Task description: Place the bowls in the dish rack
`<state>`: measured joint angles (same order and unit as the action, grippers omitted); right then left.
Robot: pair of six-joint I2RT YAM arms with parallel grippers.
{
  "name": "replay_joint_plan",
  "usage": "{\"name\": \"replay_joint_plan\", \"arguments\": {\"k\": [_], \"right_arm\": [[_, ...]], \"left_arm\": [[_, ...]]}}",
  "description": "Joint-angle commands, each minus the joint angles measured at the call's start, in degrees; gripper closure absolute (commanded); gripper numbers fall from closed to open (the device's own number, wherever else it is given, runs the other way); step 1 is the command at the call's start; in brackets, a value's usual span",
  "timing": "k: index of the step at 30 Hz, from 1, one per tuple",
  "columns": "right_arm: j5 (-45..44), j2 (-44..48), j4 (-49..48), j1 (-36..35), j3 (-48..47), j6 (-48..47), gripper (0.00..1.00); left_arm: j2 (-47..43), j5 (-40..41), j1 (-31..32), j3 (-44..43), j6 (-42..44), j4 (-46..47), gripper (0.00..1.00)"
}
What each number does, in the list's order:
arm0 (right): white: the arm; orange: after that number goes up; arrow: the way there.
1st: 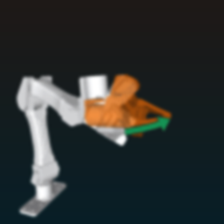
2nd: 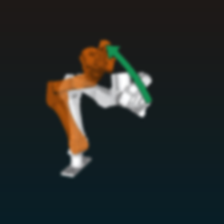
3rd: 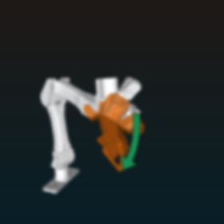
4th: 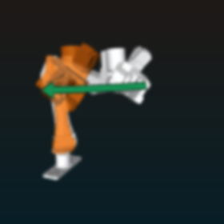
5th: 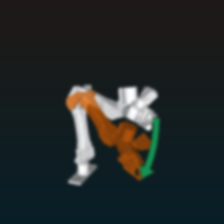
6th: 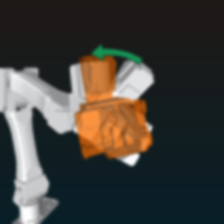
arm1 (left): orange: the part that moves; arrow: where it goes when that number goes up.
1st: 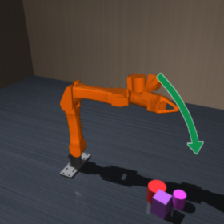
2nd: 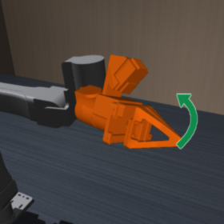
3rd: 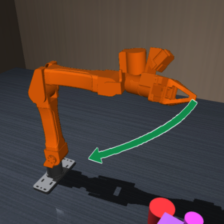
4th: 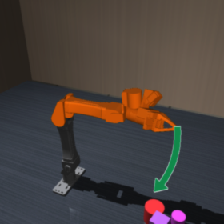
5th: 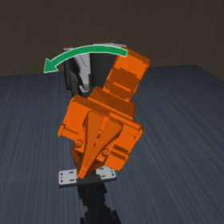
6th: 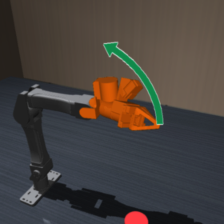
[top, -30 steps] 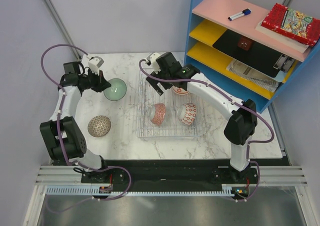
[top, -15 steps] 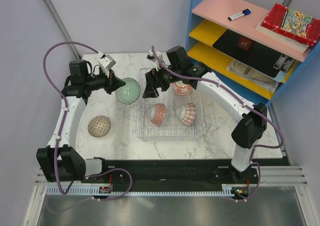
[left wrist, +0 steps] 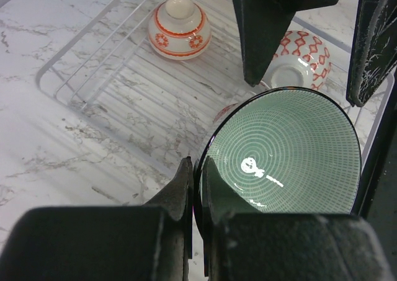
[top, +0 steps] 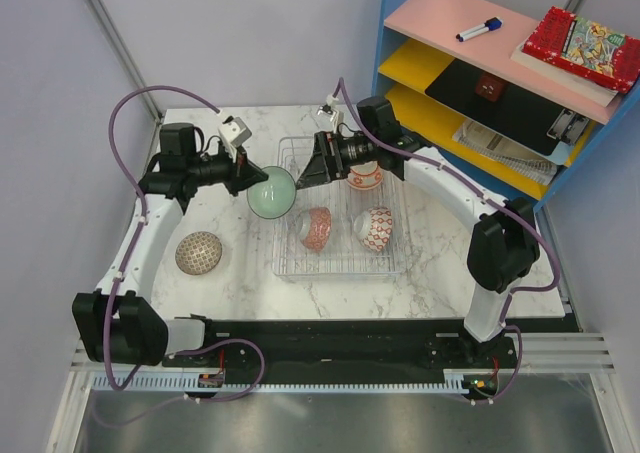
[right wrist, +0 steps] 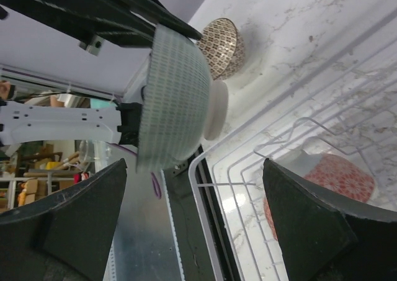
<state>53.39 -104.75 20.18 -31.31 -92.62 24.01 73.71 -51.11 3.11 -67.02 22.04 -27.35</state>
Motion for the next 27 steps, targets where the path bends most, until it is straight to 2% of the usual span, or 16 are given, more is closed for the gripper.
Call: {"name": "replay_joint_plan", "arguments": {"k": [1,13,27], "right_arm": [[6.29,-0.28,-9.01,-0.42,0.68,6.39,0.03],[7.43,-1.42,-16.31,-0.59,5.34,11.58,0.06],[11.13,-2.13,-19.48,-1.91,7.19,13.78,0.13]], "left_arm": [[-3.05,-0.05,2.33,0.31,-2.09,1.95,0.98],[-3.57,2.77,6.46,0.49,-1.21,2.04,0.98],[-4.72,6.64,9.37,1.55,0.46,4.06,0.98]]}}
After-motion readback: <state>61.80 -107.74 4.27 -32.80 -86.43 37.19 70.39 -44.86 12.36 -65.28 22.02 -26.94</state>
